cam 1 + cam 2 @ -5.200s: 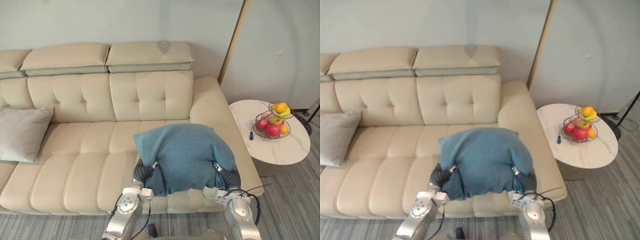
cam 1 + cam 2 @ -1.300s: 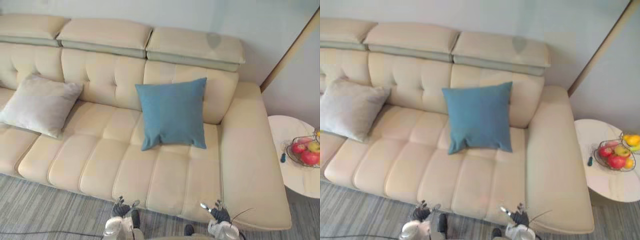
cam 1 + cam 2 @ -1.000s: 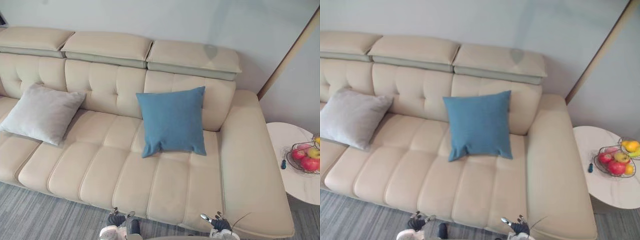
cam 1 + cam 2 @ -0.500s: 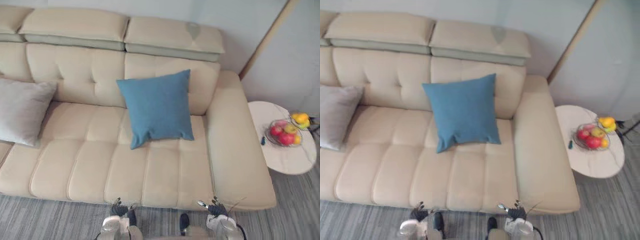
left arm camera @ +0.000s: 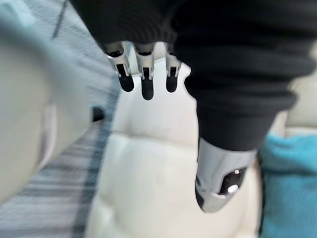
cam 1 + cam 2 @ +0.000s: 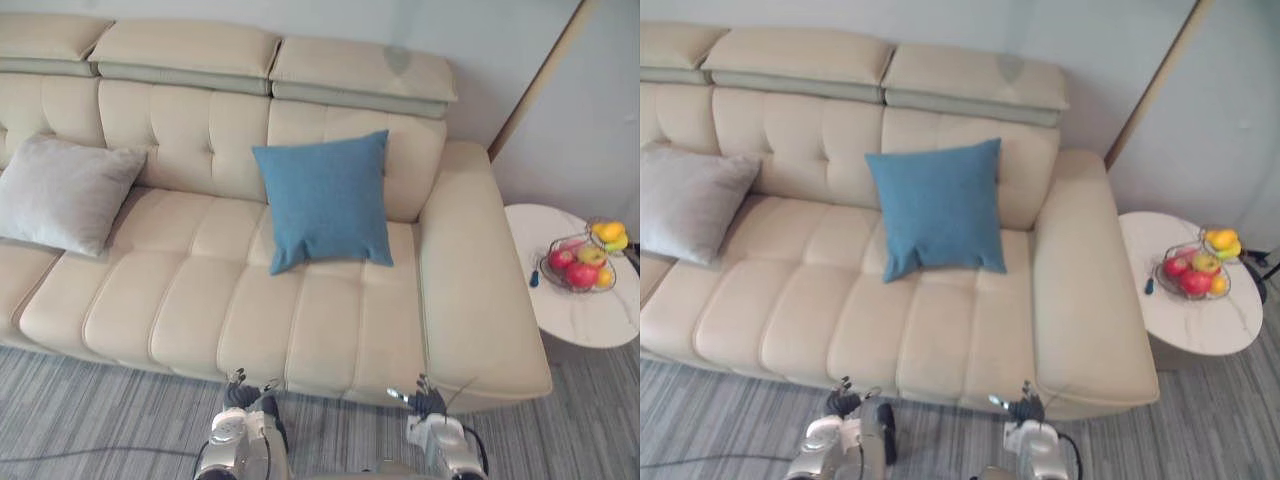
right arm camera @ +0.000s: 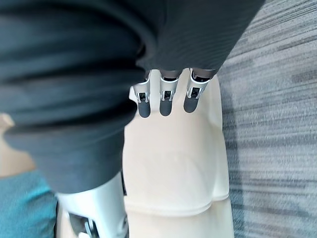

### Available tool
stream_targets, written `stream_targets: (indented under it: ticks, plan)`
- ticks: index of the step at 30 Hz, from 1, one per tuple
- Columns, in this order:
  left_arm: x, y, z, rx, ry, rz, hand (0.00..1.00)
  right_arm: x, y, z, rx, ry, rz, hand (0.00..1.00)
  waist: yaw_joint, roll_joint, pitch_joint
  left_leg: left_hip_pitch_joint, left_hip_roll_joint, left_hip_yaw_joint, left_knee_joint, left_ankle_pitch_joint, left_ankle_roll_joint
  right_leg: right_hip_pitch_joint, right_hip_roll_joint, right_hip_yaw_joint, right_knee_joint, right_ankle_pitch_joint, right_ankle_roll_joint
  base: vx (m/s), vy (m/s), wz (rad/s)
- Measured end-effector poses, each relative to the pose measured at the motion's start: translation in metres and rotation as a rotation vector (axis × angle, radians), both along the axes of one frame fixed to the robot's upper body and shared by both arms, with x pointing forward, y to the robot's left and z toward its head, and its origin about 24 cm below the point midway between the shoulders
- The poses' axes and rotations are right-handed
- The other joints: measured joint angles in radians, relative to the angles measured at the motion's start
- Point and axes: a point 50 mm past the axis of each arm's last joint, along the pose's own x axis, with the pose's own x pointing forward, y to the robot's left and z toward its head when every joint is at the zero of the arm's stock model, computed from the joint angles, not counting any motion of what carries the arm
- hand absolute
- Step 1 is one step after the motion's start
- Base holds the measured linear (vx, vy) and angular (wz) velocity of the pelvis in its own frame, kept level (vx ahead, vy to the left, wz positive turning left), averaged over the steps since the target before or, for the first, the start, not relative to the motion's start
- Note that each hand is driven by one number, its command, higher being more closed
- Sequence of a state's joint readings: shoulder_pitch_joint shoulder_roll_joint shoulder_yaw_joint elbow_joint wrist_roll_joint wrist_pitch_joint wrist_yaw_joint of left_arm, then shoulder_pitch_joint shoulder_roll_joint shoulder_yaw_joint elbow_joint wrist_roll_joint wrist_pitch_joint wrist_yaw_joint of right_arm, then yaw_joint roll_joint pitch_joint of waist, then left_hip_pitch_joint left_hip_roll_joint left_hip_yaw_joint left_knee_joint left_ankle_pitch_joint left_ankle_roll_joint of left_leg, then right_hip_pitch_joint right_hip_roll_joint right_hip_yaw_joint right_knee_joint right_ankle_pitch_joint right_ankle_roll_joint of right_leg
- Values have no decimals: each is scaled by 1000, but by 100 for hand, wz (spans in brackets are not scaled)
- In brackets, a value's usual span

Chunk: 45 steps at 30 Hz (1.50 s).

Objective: Pick up cushions and gather them together orderly.

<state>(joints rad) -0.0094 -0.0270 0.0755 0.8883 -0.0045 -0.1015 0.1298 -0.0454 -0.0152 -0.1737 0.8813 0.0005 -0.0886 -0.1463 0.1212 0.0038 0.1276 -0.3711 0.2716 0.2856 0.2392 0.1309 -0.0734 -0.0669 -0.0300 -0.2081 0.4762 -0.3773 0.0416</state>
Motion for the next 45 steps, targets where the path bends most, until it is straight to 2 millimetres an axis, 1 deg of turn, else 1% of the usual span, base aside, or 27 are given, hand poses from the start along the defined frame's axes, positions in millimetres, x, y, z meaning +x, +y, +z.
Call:
stream_targets:
  ticks: [1,2,3,5,6,7,8,9,10,11,12,13,14,15,17,19,22,23,28,34,37,39,41,42,43,44,45]
  plan:
    - [-2,-4,-2,-8,12,-9,0,-4,-1,-2,-4,11,-13,0,-10,8,1,15,0,1,-42,-5,-11,8,5,-30,-12,12,-21,-367,-129,56]
    - [-4,-8,-3,-17,20,-14,0,-17,-3,-7,-2,46,-38,0,-22,-8,5,32,-4,11,-78,-30,-47,19,-8,-66,-51,28,-48,-390,-63,52]
    - [-3,-9,-3,-21,15,-14,0,-25,-6,-11,-6,74,-53,0,-19,-10,4,37,-9,-1,-26,-32,-40,14,-25,-83,-61,43,-71,-378,-29,40]
    - [-5,-9,-4,-21,24,-11,0,-32,-9,-14,-12,105,-59,0,-26,-18,4,45,-45,-54,129,-69,-1,0,-55,-96,-63,62,-69,-252,22,21]
    - [-7,-8,-5,-22,29,-4,0,-35,-9,-16,-4,117,-65,0,-35,-16,-1,59,-57,-83,192,-156,10,-16,-64,-97,-72,77,-69,-232,86,19]
    - [-8,-7,-5,-24,33,1,0,-37,-9,-17,4,127,-70,0,-36,-13,-5,63,-56,-96,215,-194,10,-23,-65,-98,-81,87,-69,-210,169,12]
    - [-11,-6,-7,-28,47,17,0,-41,-7,-20,23,141,-83,0,-36,-5,-15,81,-52,-110,248,-258,1,-39,-67,-97,-92,110,-63,-162,230,6]
    - [-14,-4,-9,-28,59,26,0,-44,-5,-22,54,146,-112,0,-38,-2,-17,110,-56,-108,260,-308,-8,-48,-77,-98,-96,126,-47,-100,222,6]
    - [-16,-4,-10,-28,65,28,0,-46,-5,-22,59,149,-121,0,-40,1,-19,129,-58,-105,247,-332,-19,-50,-82,-97,-96,132,-34,-109,213,10]
    - [-17,-1,-11,-30,74,48,0,-51,0,-26,92,169,-136,0,-44,-9,-21,149,-82,-99,198,-338,-20,-51,-92,-75,-101,140,-18,-102,208,1]
    - [-22,7,-12,-16,86,63,0,-59,7,-31,132,201,-158,0,-47,-24,-41,170,-107,-81,142,-319,-11,-49,-102,-56,-142,164,9,-92,201,-8]
    - [-27,12,-14,-4,103,67,0,-63,9,-33,140,215,-162,0,-47,-30,-61,180,-123,-75,105,-309,-14,-47,-105,-47,-175,181,17,-35,182,-14]
    - [-35,18,-17,11,130,69,0,-66,8,-34,147,225,-169,0,-61,-38,-79,203,-148,-72,60,-293,1,-23,-108,-29,-228,212,24,3,160,-1]
    - [-38,20,-19,17,146,70,0,-70,3,-35,147,229,-203,0,-69,-37,-80,221,-164,-73,40,-292,5,6,-111,-19,-267,237,24,10,183,7]
    - [-41,23,-20,24,162,68,0,-79,-2,-37,151,246,-251,0,-69,-35,-86,241,-189,-75,9,-292,6,32,-114,6,-312,260,28,-15,139,3]
    - [-47,27,-22,30,181,88,0,-84,-4,-38,158,257,-278,0,-68,-34,-98,265,-212,-76,-26,-289,7,38,-123,23,-339,273,27,36,91,-10]
    - [-56,32,-25,36,213,106,0,-88,-7,-39,159,265,-299,0,-67,-27,-105,302,-230,-80,-73,-257,22,67,-126,29,-372,282,38,79,44,-7]
    - [-70,43,-30,41,273,121,0,-84,-17,-40,140,288,-287,0,-77,-32,-65,451,-262,-115,-261,-197,37,167,-114,28,-448,290,33,42,7,-1]
    - [-70,43,-30,41,273,121,0,-85,-17,-40,140,289,-287,0,-77,-32,-65,452,-262,-115,-261,-197,37,167,-114,28,-447,290,33,0,0,0]
    - [-70,42,-31,37,275,122,0,-95,-16,-42,139,319,-289,0,-78,-34,-63,473,-260,-111,-261,-197,37,181,-115,32,-433,290,33,-1,0,-1]
    - [-71,39,-31,22,277,134,0,-103,-14,-44,143,345,-283,0,-81,-34,-61,492,-257,-99,-256,-197,37,181,-115,54,-403,287,28,-25,1,-12]
    - [-71,39,-32,14,280,150,0,-102,-13,-43,138,342,-268,0,-85,-34,-58,501,-248,-75,-247,-198,37,170,-114,74,-378,283,27,-70,5,-30]
    - [-65,39,-30,7,258,148,0,-95,-10,-41,138,319,-242,0,-81,-40,-26,497,-241,-43,-175,-230,33,154,-109,134,-337,274,27,-103,9,-60]
    - [-65,41,-29,8,251,149,0,-93,-8,-41,135,315,-228,0,-80,-53,-24,473,-240,-46,-128,-250,32,129,-108,174,-321,258,35,-149,-9,-86]
    - [-64,42,-28,10,248,150,0,-91,-7,-40,133,310,-217,0,-81,-57,-24,444,-238,-51,-76,-273,30,95,-107,224,-306,238,49,-193,-43,-99]
    - [-62,40,-28,3,246,149,0,-89,-9,-39,127,302,-215,0,-84,-46,-24,429,-223,-42,-54,-302,28,64,-91,259,-293,238,49,-162,-40,-100]
    - [-62,40,-28,1,243,152,0,-88,-9,-38,126,297,-214,0,-86,-46,-24,421,-211,-13,-40,-313,25,40,-79,296,-284,240,44,-174,-10,-121]
